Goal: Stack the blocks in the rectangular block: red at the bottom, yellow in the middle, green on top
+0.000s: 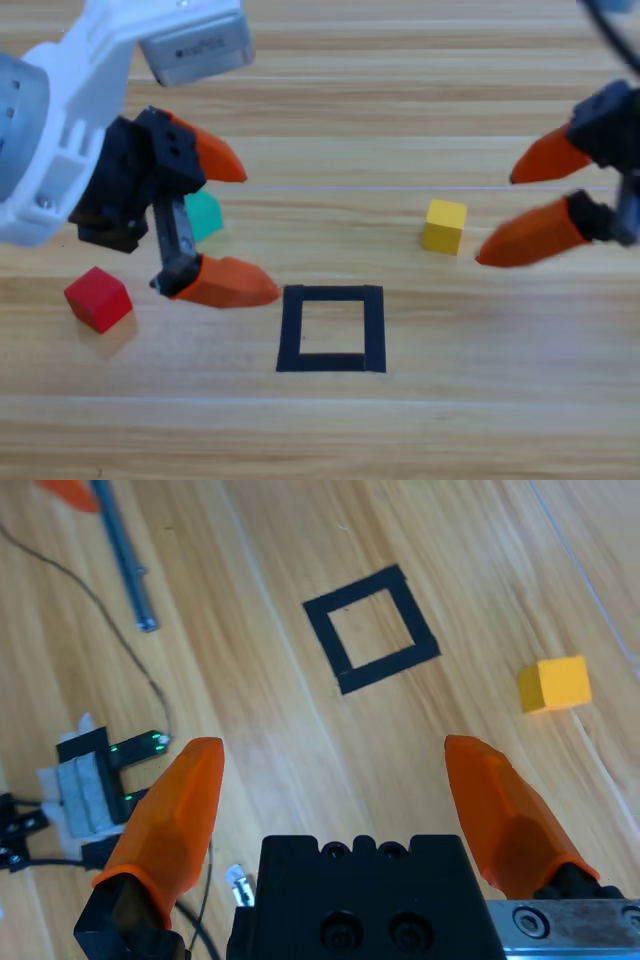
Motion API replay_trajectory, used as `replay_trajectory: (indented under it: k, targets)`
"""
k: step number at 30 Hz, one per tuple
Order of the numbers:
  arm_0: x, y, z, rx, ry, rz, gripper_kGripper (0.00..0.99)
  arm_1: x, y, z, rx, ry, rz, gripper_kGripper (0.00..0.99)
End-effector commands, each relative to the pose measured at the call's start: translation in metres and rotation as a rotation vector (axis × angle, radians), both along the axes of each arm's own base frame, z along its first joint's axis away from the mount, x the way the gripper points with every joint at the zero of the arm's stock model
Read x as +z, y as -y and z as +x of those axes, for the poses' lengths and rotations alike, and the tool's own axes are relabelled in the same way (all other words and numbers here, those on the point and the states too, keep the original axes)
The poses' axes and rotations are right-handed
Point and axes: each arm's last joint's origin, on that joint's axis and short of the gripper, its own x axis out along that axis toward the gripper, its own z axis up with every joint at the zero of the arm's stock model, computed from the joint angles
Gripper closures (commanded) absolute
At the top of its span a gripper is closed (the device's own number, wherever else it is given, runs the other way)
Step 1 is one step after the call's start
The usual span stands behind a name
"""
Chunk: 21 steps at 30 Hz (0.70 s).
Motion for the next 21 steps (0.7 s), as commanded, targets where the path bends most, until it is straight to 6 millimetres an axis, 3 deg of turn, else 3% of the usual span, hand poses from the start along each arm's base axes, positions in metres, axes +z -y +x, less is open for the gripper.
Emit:
replay_trajectory:
  k: [1, 7, 10, 14, 17, 21]
  targets:
    - [-0.01, 0.008, 0.001, -0.005, -0.028, 0.036, 0.0, -0.035, -0.029, 0.036, -0.101, -0.062, -0.073, 0.017]
    - [-0.008, 0.007, 0.003, 0.042, -0.029, 0.045, 0.0, -0.055, -0.029, 0.104, -0.41, -0.192, -0.036, 0.019]
    - [0.0, 0.003, 0.008, 0.195, 0.008, 0.065, 0.0, -0.068, -0.023, 0.132, -0.5, -0.232, -0.04, 0.016]
    - [0.012, -0.009, 0.031, 0.381, -0.003, 0.055, 0.001, -0.075, -0.023, 0.146, -0.646, -0.187, -0.092, 0.014]
    - [0.016, -0.024, 0.058, 0.514, -0.059, 0.094, 0.0, -0.081, -0.025, 0.148, -0.654, -0.187, -0.115, 0.014]
    - [-0.001, -0.056, 0.093, 0.67, -0.127, 0.164, 0.0, -0.09, -0.026, 0.15, -0.673, -0.181, -0.164, 0.014]
